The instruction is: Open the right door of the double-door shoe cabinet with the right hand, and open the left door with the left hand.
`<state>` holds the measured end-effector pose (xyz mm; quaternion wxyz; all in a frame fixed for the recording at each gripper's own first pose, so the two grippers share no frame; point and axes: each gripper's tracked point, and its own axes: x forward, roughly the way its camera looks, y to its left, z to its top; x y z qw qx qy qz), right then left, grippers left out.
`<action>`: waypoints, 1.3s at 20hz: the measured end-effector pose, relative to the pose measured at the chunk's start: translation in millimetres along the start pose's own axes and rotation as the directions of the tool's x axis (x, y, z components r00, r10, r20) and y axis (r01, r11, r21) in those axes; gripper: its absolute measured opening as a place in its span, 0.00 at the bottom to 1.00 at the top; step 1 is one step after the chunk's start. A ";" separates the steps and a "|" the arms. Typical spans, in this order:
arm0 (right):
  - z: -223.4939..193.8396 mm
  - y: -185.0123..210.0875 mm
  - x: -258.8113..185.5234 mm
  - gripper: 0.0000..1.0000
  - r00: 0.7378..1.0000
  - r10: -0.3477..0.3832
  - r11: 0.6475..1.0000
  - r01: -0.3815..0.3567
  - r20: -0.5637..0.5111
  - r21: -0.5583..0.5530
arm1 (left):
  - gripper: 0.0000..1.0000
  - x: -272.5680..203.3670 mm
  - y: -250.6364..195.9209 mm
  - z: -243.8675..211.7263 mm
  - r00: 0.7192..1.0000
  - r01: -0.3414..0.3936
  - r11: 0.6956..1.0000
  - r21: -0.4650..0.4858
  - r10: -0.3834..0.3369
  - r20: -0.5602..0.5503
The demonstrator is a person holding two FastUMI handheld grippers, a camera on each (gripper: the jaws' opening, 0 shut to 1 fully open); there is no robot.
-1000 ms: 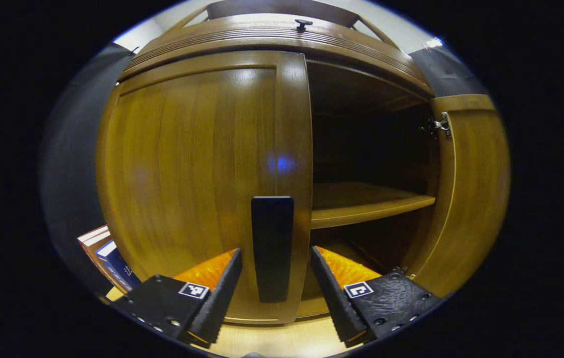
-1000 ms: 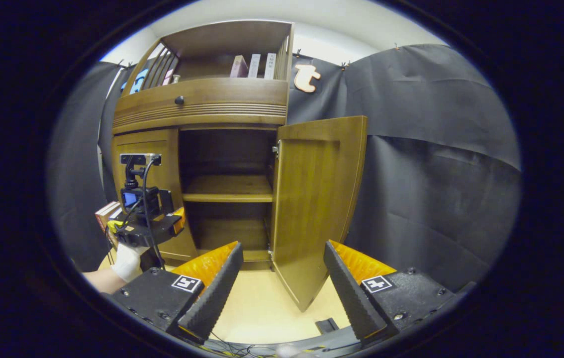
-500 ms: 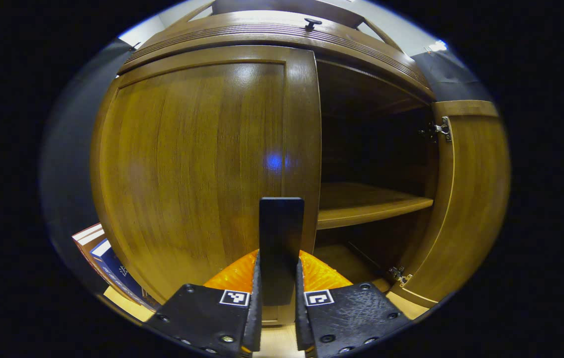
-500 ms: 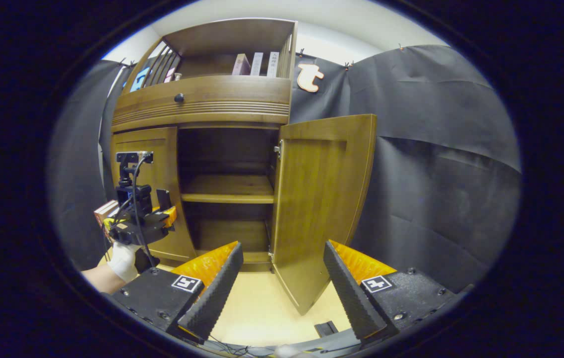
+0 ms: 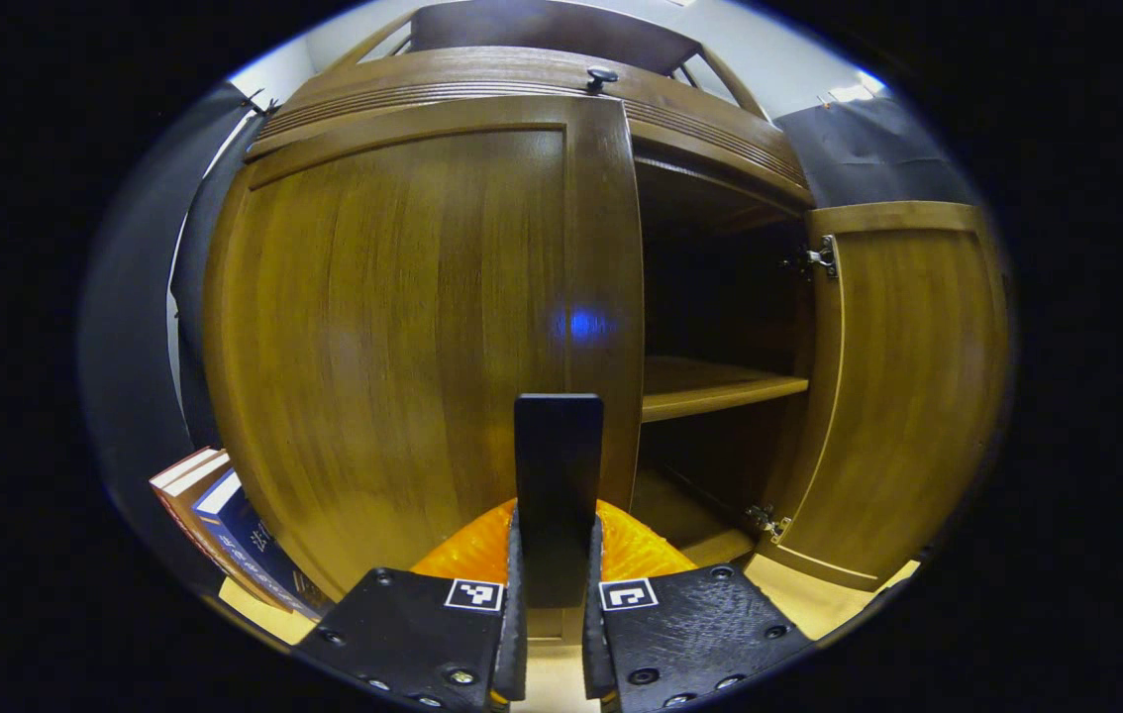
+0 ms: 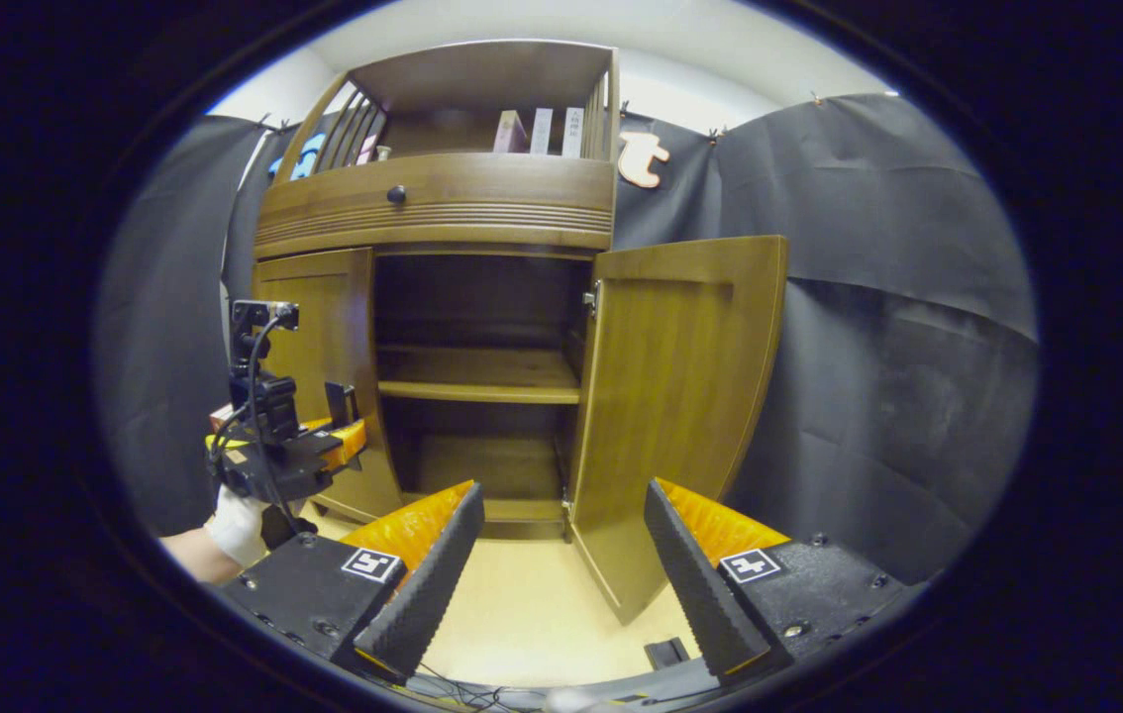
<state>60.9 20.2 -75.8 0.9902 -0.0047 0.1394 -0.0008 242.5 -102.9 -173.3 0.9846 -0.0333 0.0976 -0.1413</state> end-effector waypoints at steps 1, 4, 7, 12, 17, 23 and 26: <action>-2.2 2.2 -3.1 1.00 1.000 0.005 1.000 -0.005 0.000 0.007 | 0.21 -5.4 1.0 -1.2 1.000 0.004 1.000 0.002 -0.004 -0.001; -6.4 4.4 -9.8 1.00 1.000 0.015 1.000 -0.015 0.000 0.012 | 0.21 -23.1 2.6 -3.9 1.000 0.013 1.000 0.010 -0.013 -0.003; -11.8 8.9 -15.0 1.00 1.000 0.028 0.999 -0.028 -0.005 0.019 | 0.21 -40.4 5.8 -5.3 1.000 0.016 1.000 0.013 -0.016 -0.004; -16.6 15.8 -19.8 1.00 0.998 0.057 0.998 -0.057 -0.007 0.032 | 0.21 -72.9 16.1 -9.1 1.000 0.003 1.000 -0.006 -0.003 -0.007; -19.8 31.5 -24.4 1.00 0.995 0.097 0.995 -0.097 0.000 0.006 | 0.21 -109.0 34.6 -14.0 1.000 -0.021 1.000 -0.001 0.021 -0.012; -21.3 59.4 -23.0 1.00 0.984 0.179 0.984 -0.179 0.001 -0.015 | 0.21 -139.2 55.3 -16.3 0.998 -0.056 0.998 0.011 0.056 -0.017; -19.9 72.3 -18.0 1.00 0.976 0.218 0.976 -0.218 -0.003 -0.025 | 0.20 -153.6 68.2 -18.5 0.996 -0.084 0.996 0.010 0.084 -0.020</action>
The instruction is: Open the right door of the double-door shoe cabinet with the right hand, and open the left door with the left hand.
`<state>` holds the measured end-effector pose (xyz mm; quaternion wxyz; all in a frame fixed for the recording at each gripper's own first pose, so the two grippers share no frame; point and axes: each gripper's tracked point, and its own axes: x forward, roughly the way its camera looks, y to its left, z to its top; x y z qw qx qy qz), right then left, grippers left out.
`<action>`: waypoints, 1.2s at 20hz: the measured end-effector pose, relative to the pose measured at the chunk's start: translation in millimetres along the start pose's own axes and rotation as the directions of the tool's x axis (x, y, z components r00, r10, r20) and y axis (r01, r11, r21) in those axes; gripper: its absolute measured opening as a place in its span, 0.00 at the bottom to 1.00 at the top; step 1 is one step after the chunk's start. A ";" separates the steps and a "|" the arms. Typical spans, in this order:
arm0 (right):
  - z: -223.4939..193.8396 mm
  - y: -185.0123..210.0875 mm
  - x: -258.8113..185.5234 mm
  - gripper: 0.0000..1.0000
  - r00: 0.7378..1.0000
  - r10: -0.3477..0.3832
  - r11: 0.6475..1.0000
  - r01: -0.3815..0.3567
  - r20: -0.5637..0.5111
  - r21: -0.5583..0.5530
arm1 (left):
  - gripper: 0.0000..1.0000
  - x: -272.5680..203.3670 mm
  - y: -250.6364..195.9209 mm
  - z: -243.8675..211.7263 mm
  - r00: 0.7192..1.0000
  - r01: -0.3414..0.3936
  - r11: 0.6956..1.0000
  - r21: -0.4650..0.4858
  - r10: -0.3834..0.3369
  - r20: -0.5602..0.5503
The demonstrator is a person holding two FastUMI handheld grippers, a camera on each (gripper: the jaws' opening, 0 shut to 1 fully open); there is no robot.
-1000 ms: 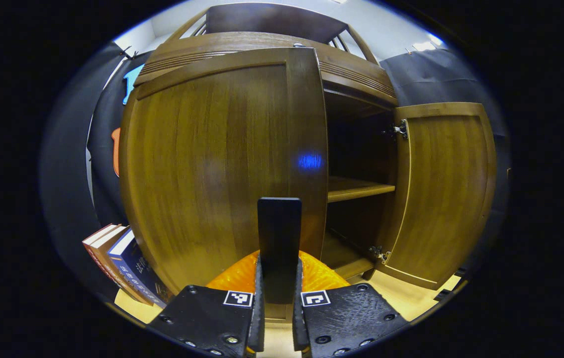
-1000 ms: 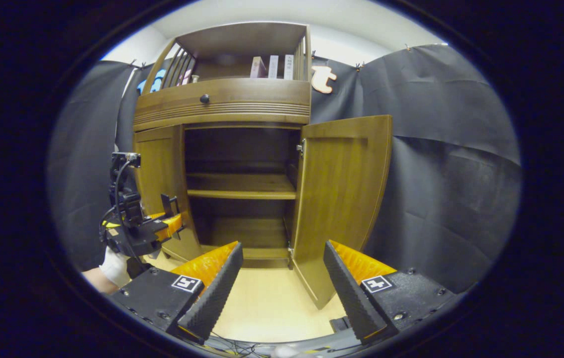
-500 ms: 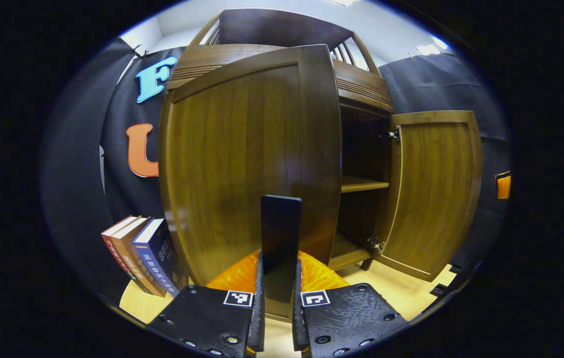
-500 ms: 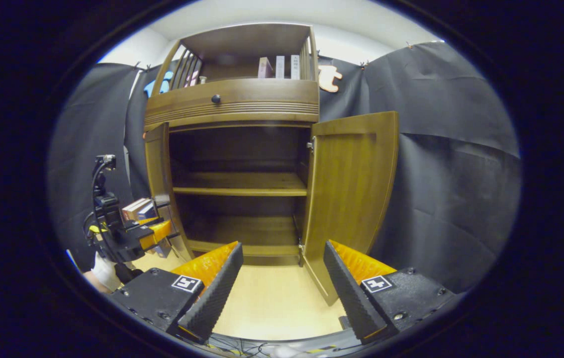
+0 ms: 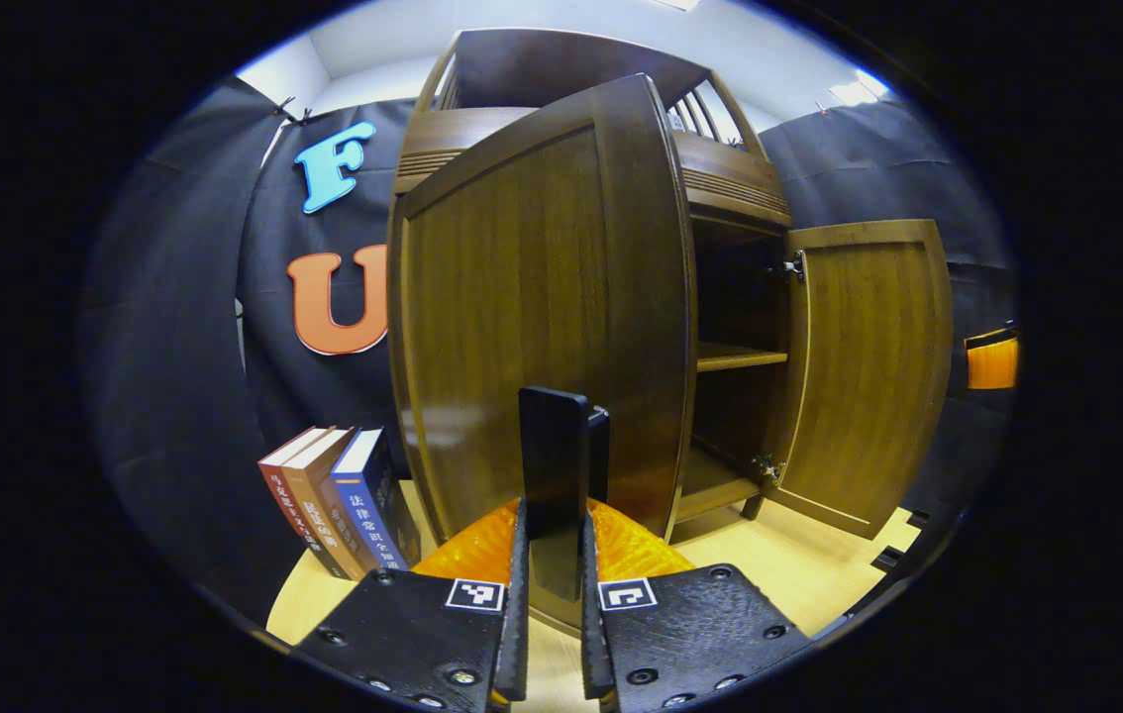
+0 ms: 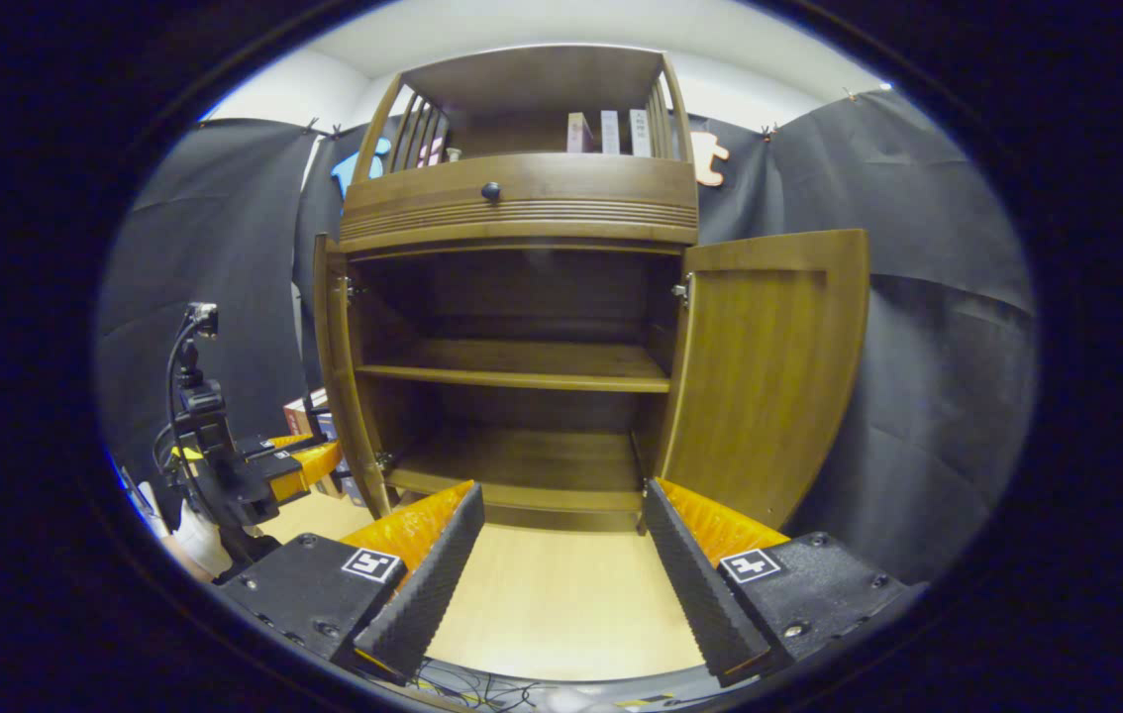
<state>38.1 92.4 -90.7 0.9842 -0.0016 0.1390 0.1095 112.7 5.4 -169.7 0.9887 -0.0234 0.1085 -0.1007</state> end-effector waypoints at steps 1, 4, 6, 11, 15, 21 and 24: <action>0.3 4.5 3.1 1.00 1.000 0.013 1.000 -0.013 -0.001 -0.005 | 0.20 -5.0 5.8 -0.7 1.000 -0.010 1.000 -0.002 0.010 0.002; 4.3 18.5 8.0 1.00 0.998 0.055 0.998 -0.055 0.003 -0.022 | 0.16 -16.8 27.1 -4.3 0.999 -0.049 0.999 0.019 0.049 0.003; 3.5 26.6 11.4 1.00 0.997 0.080 0.996 -0.080 0.001 -0.035 | 0.11 -20.6 36.9 -5.2 0.998 -0.069 0.997 0.018 0.069 0.008; 1.4 40.3 15.9 1.00 0.993 0.117 0.992 -0.117 -0.011 -0.054 | 0.02 -30.7 54.0 -5.4 0.997 -0.073 0.997 0.000 0.073 0.020; -2.6 42.8 18.2 1.00 0.992 0.126 0.991 -0.127 -0.019 -0.051 | 0.02 -34.4 60.6 -3.9 0.998 -0.046 0.999 -0.019 0.046 0.039; -5.5 42.4 20.0 1.00 0.992 0.126 0.991 -0.127 -0.030 -0.044 | 0.02 -40.4 77.6 -5.0 0.999 -0.012 1.000 -0.018 0.013 0.053; -7.2 42.4 19.9 1.00 0.992 0.126 0.991 -0.127 -0.032 -0.040 | 0.02 -43.7 89.8 -5.2 0.998 -0.032 0.999 -0.013 0.033 0.049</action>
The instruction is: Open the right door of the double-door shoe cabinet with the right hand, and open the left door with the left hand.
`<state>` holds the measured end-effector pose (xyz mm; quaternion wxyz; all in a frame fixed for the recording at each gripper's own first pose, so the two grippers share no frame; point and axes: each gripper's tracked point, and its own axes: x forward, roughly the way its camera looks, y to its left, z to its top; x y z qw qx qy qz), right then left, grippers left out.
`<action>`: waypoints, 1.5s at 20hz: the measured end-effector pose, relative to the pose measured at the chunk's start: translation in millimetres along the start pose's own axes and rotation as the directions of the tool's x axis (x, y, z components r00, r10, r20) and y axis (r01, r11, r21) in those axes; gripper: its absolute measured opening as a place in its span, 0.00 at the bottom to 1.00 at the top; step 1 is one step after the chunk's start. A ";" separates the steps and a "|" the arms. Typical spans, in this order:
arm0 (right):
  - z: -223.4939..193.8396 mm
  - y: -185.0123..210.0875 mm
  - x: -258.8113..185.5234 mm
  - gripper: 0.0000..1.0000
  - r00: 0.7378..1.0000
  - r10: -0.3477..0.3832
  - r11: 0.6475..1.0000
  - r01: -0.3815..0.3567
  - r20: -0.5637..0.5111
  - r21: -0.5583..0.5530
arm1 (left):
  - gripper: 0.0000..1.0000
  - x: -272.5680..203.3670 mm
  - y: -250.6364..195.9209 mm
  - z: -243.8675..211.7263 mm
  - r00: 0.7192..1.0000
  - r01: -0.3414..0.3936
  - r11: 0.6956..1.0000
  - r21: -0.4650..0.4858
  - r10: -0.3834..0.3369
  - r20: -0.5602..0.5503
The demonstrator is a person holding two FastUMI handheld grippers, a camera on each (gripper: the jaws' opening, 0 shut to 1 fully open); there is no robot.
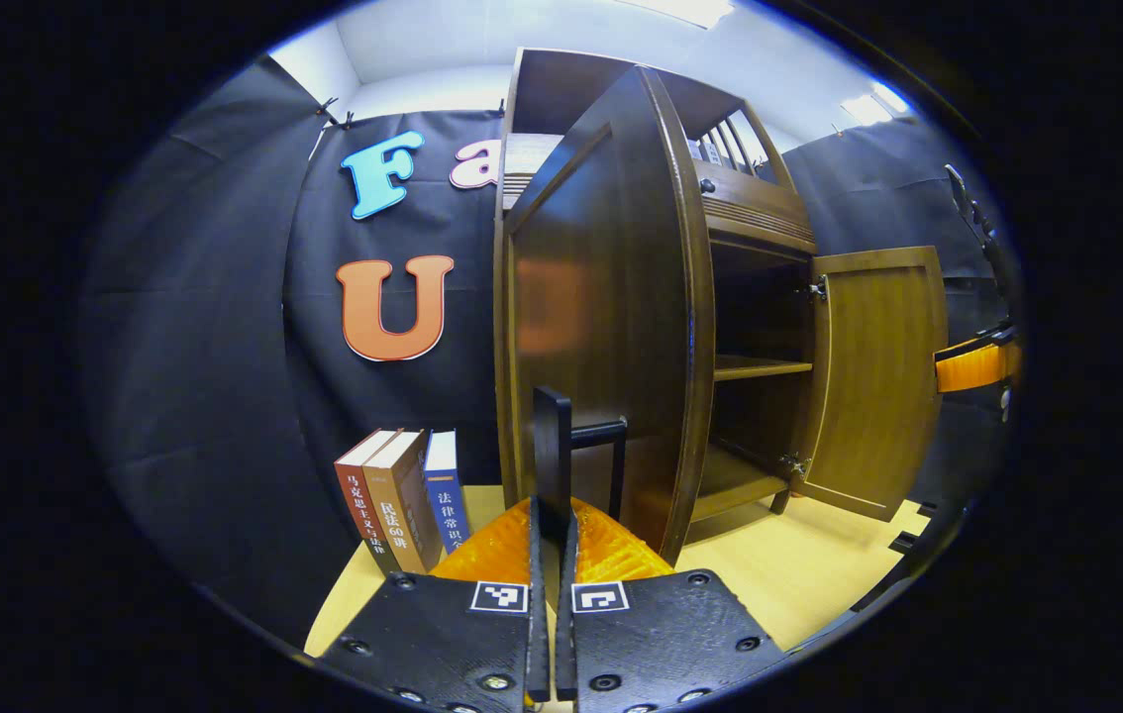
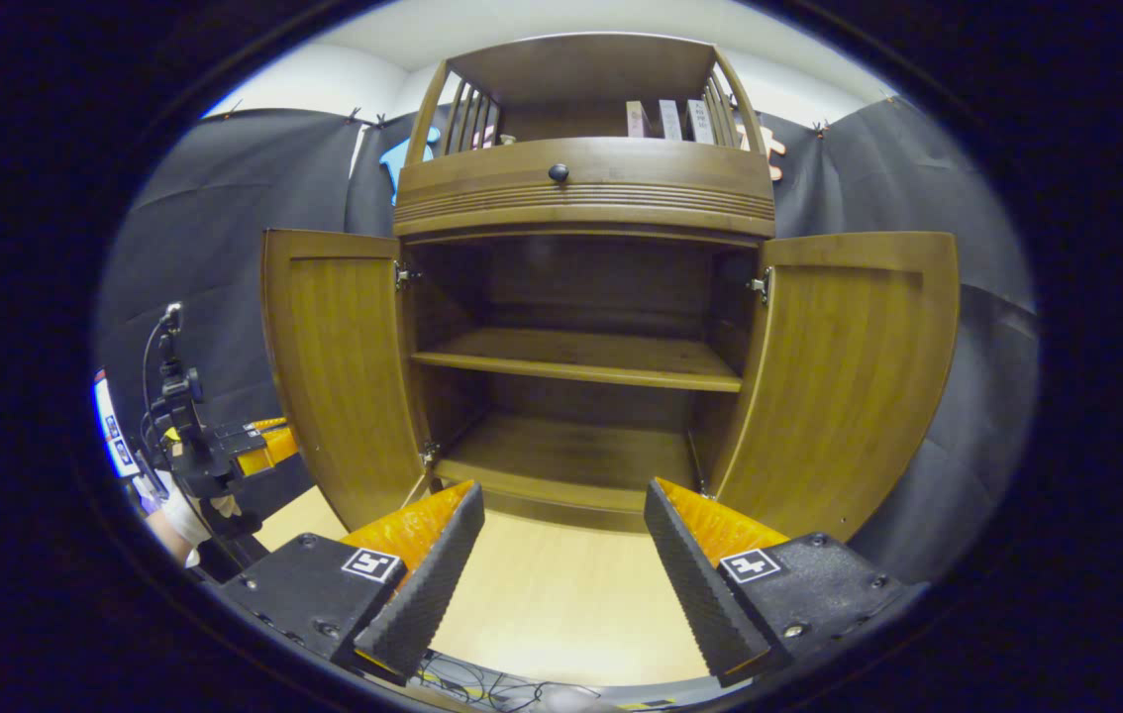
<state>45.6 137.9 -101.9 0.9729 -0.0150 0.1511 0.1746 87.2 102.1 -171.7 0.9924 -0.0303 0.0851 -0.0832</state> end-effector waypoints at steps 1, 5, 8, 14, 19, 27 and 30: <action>-0.2 0.4 0.2 1.00 1.000 0.002 1.000 -0.002 -0.002 -0.001 | 0.02 0.2 4.9 -0.6 1.000 -0.008 1.000 0.001 0.008 0.001; -3.3 2.9 0.2 1.00 1.000 0.011 1.000 -0.011 -0.009 -0.001 | 0.00 -4.0 20.1 0.0 1.000 -0.031 1.000 0.000 0.031 0.002; -4.9 3.9 0.6 1.00 1.000 0.017 1.000 -0.017 -0.012 0.000 | 0.00 -5.0 39.3 -0.1 0.998 -0.062 0.997 -0.035 0.062 0.000; -6.5 3.7 -1.8 1.00 1.000 0.026 1.000 -0.026 -0.014 0.001 | 0.00 -4.4 56.6 -1.2 1.000 0.009 0.998 -0.062 -0.009 0.008; -8.1 -0.5 -6.4 1.00 0.999 0.034 0.999 -0.034 -0.015 0.007 | 0.00 -3.1 71.8 -2.9 0.991 0.134 0.986 -0.103 -0.136 -0.013; -9.6 -9.1 -7.2 1.00 0.999 0.032 0.999 -0.032 -0.007 0.015 | 0.51 -27.2 87.9 -19.6 0.990 0.108 0.988 -0.107 -0.117 -0.084; -9.6 -11.3 -4.8 1.00 0.998 0.055 0.998 -0.056 0.007 0.005 | 0.95 -65.9 103.5 -27.7 0.992 -0.027 0.994 -0.105 0.013 -0.129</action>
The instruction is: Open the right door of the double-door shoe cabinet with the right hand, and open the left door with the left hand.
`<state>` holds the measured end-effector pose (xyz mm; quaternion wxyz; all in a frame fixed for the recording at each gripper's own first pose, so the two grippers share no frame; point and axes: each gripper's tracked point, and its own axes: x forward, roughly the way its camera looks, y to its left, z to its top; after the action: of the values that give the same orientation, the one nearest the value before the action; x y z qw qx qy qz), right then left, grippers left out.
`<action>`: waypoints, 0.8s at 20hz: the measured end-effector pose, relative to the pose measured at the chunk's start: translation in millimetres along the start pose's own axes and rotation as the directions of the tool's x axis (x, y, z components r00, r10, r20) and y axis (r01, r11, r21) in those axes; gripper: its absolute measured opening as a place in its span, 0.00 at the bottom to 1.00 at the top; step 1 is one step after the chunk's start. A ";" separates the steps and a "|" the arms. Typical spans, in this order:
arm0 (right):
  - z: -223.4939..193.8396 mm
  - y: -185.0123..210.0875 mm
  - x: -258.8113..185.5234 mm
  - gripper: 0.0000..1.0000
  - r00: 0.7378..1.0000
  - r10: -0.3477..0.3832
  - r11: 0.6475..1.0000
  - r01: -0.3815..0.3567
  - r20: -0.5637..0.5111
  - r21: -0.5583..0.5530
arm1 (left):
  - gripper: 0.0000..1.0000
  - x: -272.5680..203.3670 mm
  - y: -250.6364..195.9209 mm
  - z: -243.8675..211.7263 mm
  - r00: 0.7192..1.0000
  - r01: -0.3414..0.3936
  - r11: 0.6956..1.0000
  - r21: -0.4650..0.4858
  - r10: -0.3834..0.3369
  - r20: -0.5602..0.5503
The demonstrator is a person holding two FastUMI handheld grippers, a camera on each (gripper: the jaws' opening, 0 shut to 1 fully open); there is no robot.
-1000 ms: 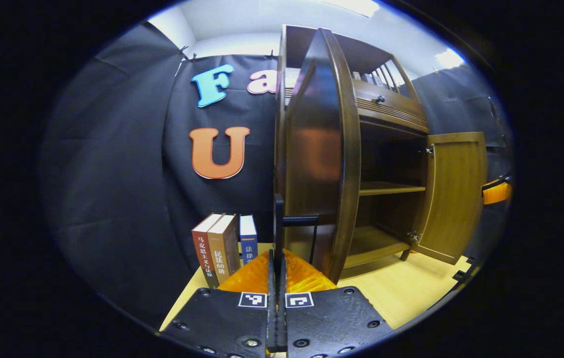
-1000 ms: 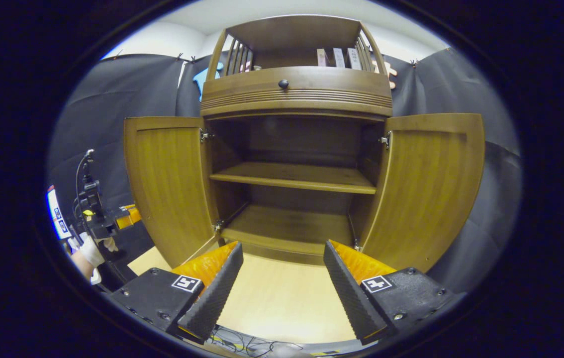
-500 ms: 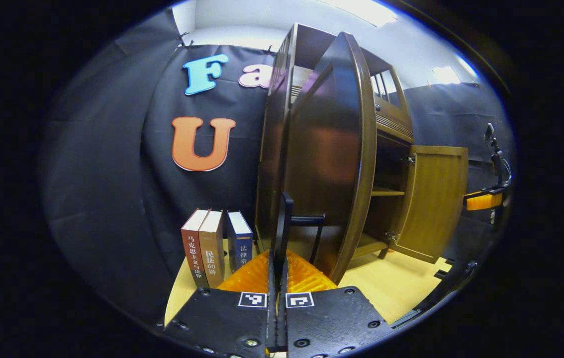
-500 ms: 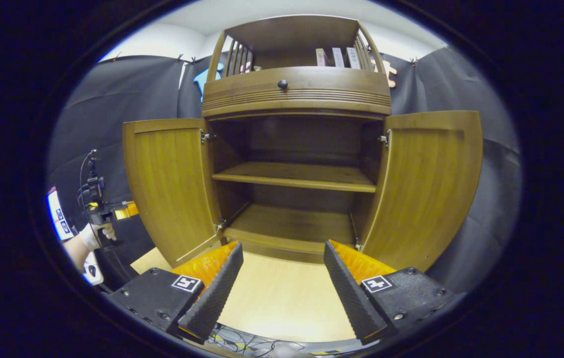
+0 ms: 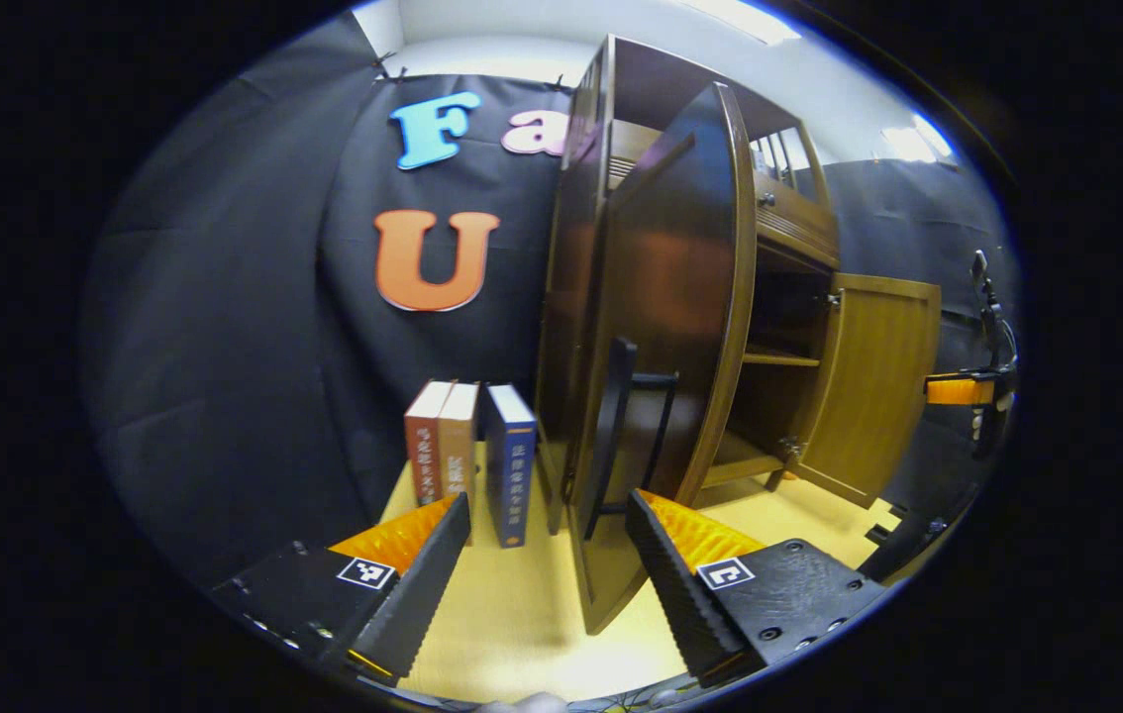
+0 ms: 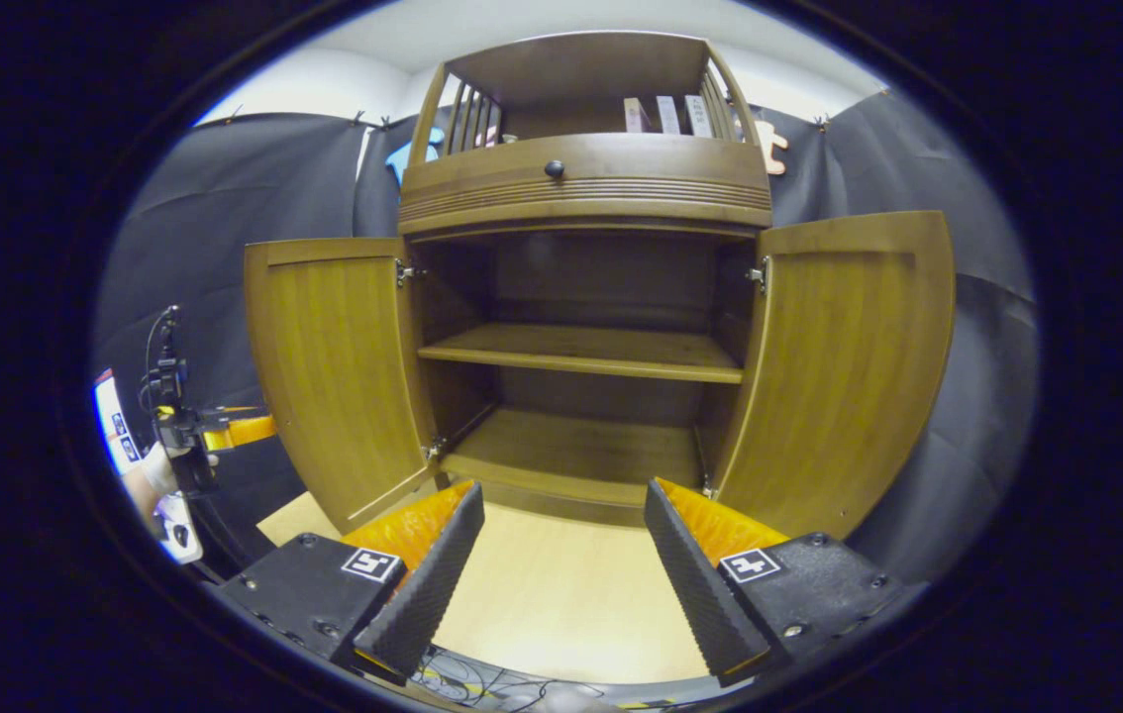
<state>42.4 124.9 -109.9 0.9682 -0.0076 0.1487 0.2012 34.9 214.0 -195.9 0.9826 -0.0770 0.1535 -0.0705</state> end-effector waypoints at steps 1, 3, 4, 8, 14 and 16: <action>0.2 -0.3 0.9 1.00 1.000 0.015 1.000 -0.015 0.005 -0.001 | 0.96 -12.2 6.8 -5.1 0.998 -0.066 0.998 0.013 0.067 -0.015; 2.1 -2.8 2.0 1.00 0.999 0.043 0.999 -0.043 0.007 -0.006 | 0.95 -36.4 12.0 -7.7 0.980 -0.198 0.979 0.048 0.199 -0.030; 3.8 -5.2 0.9 1.00 0.999 0.053 0.999 -0.053 0.009 -0.007 | 0.95 -46.9 4.2 -2.9 0.970 -0.243 0.968 0.058 0.244 -0.019; 9.6 -21.8 -10.3 1.00 0.997 0.081 0.997 -0.080 0.017 -0.017 | 0.95 -80.4 -47.3 23.0 0.948 -0.318 0.945 0.075 0.317 0.029; 15.5 -62.4 -40.1 1.00 0.996 0.075 0.997 -0.076 0.053 0.018 | 0.95 -90.4 -143.8 86.8 0.948 -0.302 0.953 0.008 0.300 0.110; 18.9 -80.5 -51.8 1.00 0.996 0.049 0.998 -0.053 0.070 0.047 | 1.00 -94.2 -169.8 106.2 0.940 -0.311 0.950 -0.013 0.309 0.147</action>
<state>34.0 32.3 -80.4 0.9671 0.0266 0.1206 0.2224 -40.3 76.9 -39.1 0.9905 -0.0520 0.0904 0.0901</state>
